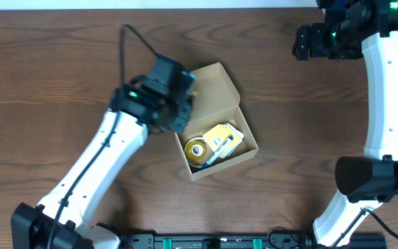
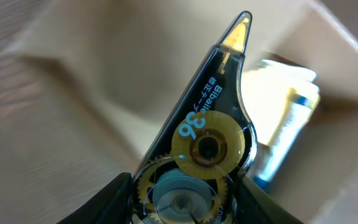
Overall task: Pack container
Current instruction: 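Carry the correction tape into the box and release it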
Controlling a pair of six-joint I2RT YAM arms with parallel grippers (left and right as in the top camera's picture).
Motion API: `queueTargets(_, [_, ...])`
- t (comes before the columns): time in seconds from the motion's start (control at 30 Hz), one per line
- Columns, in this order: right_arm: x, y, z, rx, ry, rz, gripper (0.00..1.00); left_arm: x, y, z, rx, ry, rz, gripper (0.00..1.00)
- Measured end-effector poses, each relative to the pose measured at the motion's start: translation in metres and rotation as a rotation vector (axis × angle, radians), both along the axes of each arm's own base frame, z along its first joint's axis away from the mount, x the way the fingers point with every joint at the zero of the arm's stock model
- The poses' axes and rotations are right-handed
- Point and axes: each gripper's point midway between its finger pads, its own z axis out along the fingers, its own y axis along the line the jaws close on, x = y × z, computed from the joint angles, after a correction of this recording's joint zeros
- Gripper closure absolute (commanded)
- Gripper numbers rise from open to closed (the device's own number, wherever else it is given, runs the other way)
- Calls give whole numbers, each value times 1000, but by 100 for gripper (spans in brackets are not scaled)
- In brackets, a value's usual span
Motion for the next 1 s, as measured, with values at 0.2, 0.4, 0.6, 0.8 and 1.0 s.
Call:
queueTargets(0.2, [-2,0,-1,0,8,0,10,-20,-32,1,0,-16,-177,52])
queueTargets(0.4, [-6,0,-2,0,25,0,10,-24,-50,-31,-18,82,-308,52])
queueTargets(0.6, [-4,0,-2,0,19,0,10,-23,-59,-93,22,221,-362,51])
queueTargets(0.8, [-4,0,-1,0,16,1,10,-19,-67,-99,-3,213,-384,36])
queueTargets(1.0, [-4,0,-1,0,16,0,10,-20,-69,-98,-12,213,-395,27])
